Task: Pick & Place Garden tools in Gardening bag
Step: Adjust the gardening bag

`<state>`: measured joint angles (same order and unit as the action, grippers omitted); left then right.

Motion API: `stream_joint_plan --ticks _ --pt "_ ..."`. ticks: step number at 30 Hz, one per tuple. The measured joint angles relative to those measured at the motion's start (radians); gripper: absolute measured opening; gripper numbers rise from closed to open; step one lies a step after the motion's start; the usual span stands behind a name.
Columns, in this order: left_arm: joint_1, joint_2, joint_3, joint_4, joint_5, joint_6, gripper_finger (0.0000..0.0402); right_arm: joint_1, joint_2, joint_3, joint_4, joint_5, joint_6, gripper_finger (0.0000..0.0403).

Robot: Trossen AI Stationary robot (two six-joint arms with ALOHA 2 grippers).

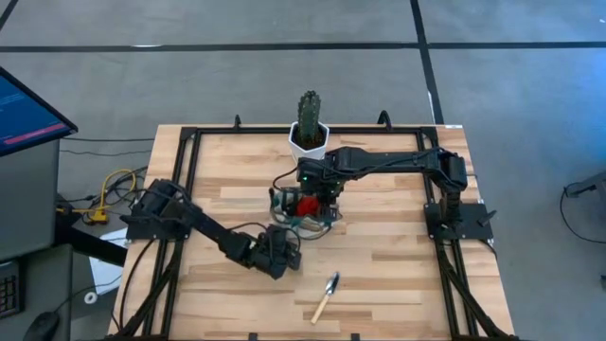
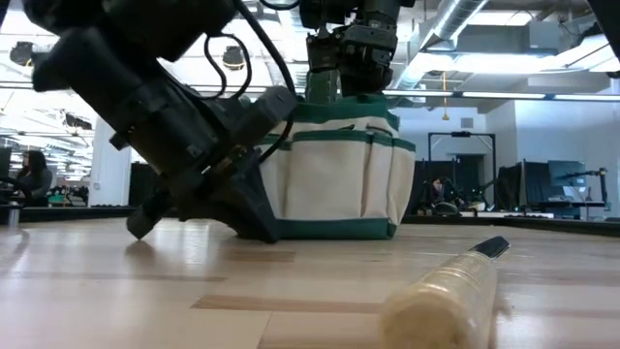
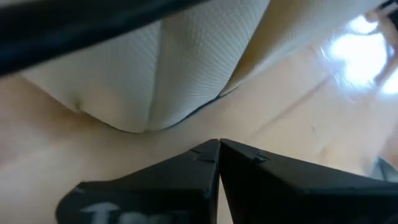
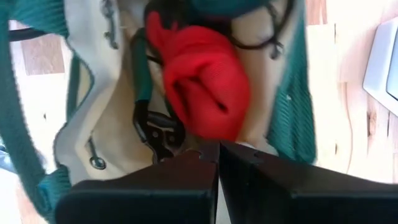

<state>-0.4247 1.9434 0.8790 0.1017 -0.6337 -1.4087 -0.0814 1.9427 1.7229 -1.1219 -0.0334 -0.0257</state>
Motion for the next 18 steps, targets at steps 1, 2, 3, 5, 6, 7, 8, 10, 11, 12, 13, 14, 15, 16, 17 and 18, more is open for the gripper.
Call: stream_joint_plan --ticks 1,2,3,5,6,7,8,10,11,12,13,14,15,16,17,18 --pt "0.007 -0.005 -0.006 0.0 -0.003 0.001 0.0001 0.001 0.0 0.0 0.0 0.0 0.0 0.0" --pt "0.015 -0.013 -0.015 0.001 0.002 0.003 0.0001 0.001 0.0 0.0 0.0 0.0 0.0 0.0" --pt "0.022 -0.02 -0.022 0.0 0.003 0.013 0.0001 0.001 0.0 0.0 0.0 0.0 0.0 0.0" --pt "0.033 -0.045 -0.039 -0.015 -0.005 0.04 0.0001 0.001 0.0 0.0 0.001 0.0 0.0 0.0" --pt "0.039 -0.059 -0.049 -0.024 -0.014 0.052 0.0001 0.001 0.0 0.0 0.002 0.0 0.0 0.0" --pt "0.046 -0.075 -0.059 -0.031 -0.02 0.068 0.0001 0.0 0.0 0.0 0.002 0.0 0.0 0.0" --pt "0.053 -0.094 -0.07 -0.033 -0.024 0.077 0.0001 0.0 0.0 0.0 0.002 0.0 0.0 0.0" --pt "0.061 -0.136 -0.09 -0.022 -0.022 0.091 0.0001 0.0 0.0 0.0 0.001 0.001 0.0 0.0" --pt "0.059 -0.156 -0.103 -0.02 -0.024 0.092 0.0001 0.0 0.0 0.0 0.001 0.003 0.0 0.0" --pt "0.054 -0.176 -0.116 -0.02 -0.028 0.092 0.0001 0.0 0.0 0.0 0.001 0.004 0.0 0.0" --pt "0.046 -0.192 -0.13 -0.021 -0.029 0.092 0.0001 0.0 0.0 0.0 0.001 0.004 0.0 0.0" --pt "0.037 -0.207 -0.141 -0.02 -0.029 0.092 0.0001 0.0 0.0 0.0 0.001 0.004 0.0 0.0" --pt "0.026 -0.223 -0.155 -0.018 -0.028 0.092 0.0001 0.0 0.0 0.0 0.001 0.004 0.0 0.0" --pt "0.015 -0.238 -0.168 -0.018 -0.029 0.087 0.0001 0.0 0.0 0.0 0.001 0.004 0.0 0.0" --pt "0.003 -0.247 -0.178 -0.015 -0.029 0.076 0.0001 0.0 0.0 0.0 0.001 0.004 0.0 0.0" --pt "-0.008 -0.254 -0.189 -0.015 -0.029 0.062 0.0001 0.0 0.0 0.0 0.001 0.004 0.0 0.0"
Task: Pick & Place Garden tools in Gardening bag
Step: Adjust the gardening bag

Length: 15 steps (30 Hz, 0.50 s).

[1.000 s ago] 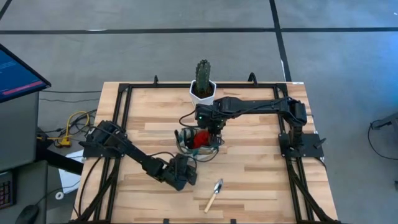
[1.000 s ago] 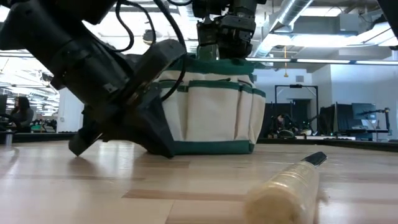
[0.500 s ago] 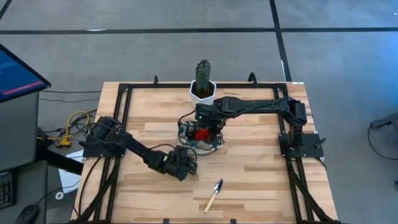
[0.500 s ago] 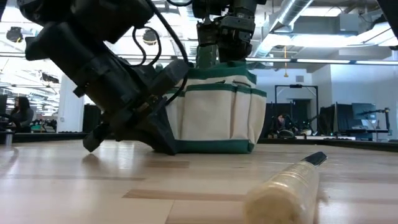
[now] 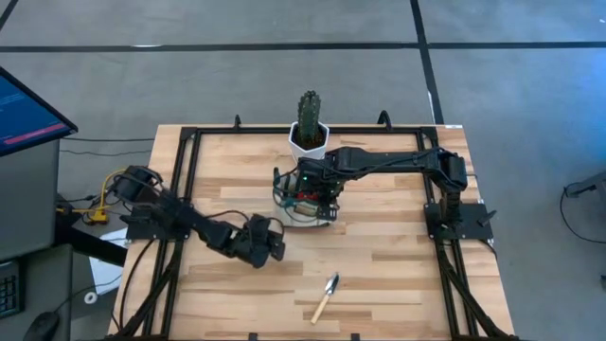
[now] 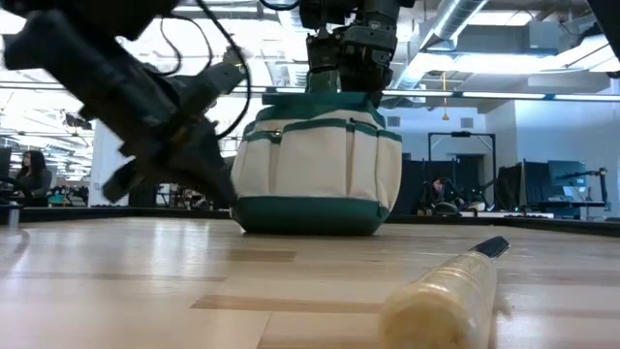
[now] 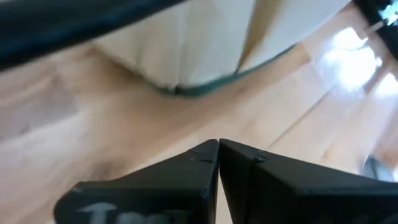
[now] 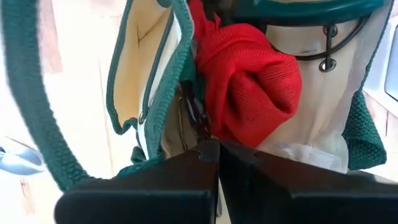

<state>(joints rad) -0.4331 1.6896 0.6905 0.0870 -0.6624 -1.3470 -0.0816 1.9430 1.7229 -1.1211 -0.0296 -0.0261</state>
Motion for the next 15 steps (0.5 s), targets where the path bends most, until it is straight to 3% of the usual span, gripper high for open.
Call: stream_joint_plan --ticks 7,15 --pt "-0.072 -0.003 -0.027 -0.001 -0.002 -0.091 0.0001 0.012 0.0 0.0 0.01 -0.058 0.0 0.0" --pt "-0.11 -0.003 -0.027 0.002 -0.023 -0.11 0.0001 0.097 0.0 0.0 0.048 -0.201 0.0 0.0"
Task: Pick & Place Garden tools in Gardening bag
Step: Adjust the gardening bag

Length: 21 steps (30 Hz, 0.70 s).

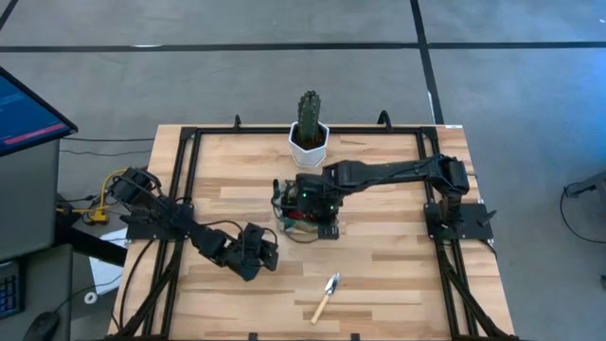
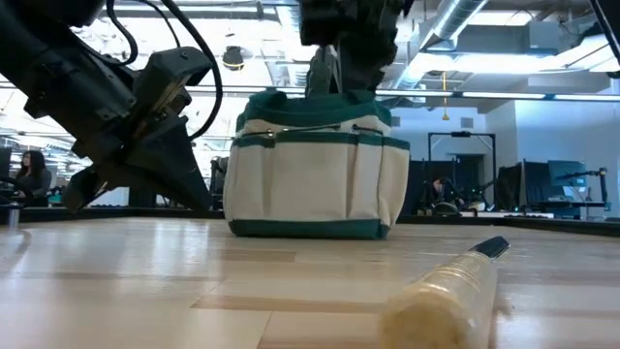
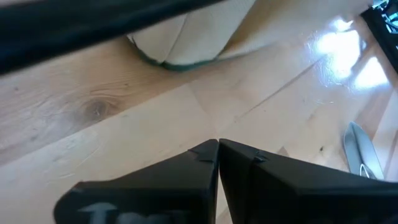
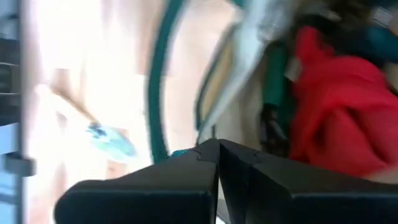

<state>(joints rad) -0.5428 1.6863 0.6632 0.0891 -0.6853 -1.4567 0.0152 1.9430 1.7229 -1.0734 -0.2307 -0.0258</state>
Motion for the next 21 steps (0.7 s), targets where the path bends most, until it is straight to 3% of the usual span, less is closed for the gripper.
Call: stream_joint_plan --ticks 5,11,15,21 --pt "-0.008 0.0 0.0 0.001 -0.005 0.0 0.0001 0.042 0.0 0.0 0.025 -0.084 0.0 0.0" --pt "-0.008 0.0 0.0 0.003 -0.005 0.0 0.0001 0.057 0.0 0.0 0.025 -0.043 0.018 0.0" --pt "-0.012 0.0 0.0 0.004 -0.005 0.0 0.0001 0.055 0.0 0.0 0.047 0.092 0.035 0.0" --pt "-0.023 0.0 0.0 0.006 -0.004 0.0 0.0001 0.046 0.0 0.0 0.067 0.102 0.045 0.0"
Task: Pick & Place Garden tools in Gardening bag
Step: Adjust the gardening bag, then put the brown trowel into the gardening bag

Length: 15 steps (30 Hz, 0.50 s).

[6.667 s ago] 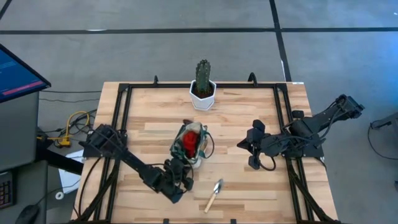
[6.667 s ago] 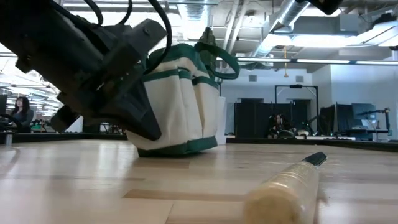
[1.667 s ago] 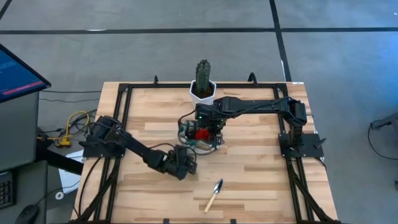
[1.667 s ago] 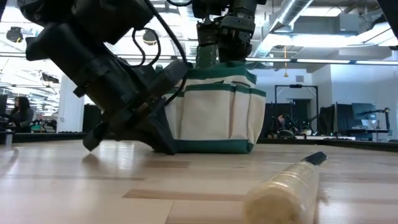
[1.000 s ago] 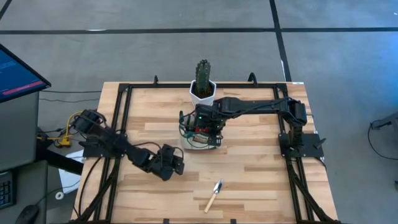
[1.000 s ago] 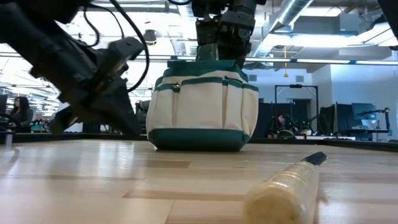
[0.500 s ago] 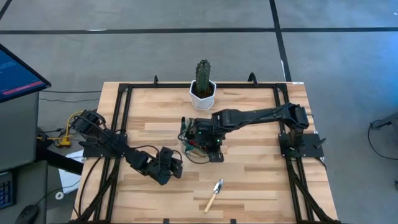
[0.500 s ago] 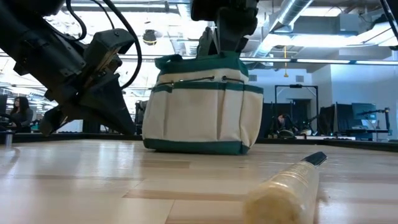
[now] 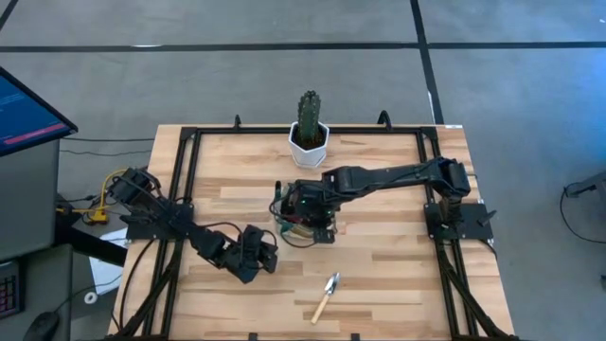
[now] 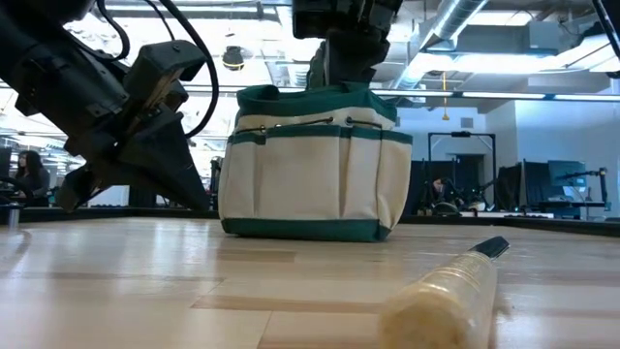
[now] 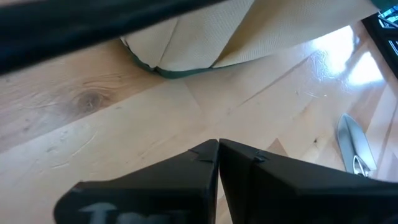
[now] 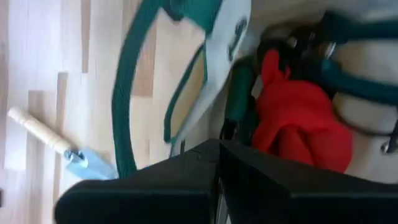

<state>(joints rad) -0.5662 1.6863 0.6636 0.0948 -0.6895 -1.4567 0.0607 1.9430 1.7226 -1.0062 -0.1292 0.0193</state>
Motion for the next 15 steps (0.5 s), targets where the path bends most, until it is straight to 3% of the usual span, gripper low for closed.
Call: stream_joint_plan --ticks 9,15 --pt "-0.034 -0.002 0.018 0.01 -0.036 0.016 0.0001 -0.006 0.001 0.066 0.06 0.138 0.0 0.0" --pt "-0.075 -0.109 0.037 0.017 -0.093 0.19 0.0001 -0.003 -0.027 0.163 -0.008 0.159 -0.001 0.0"
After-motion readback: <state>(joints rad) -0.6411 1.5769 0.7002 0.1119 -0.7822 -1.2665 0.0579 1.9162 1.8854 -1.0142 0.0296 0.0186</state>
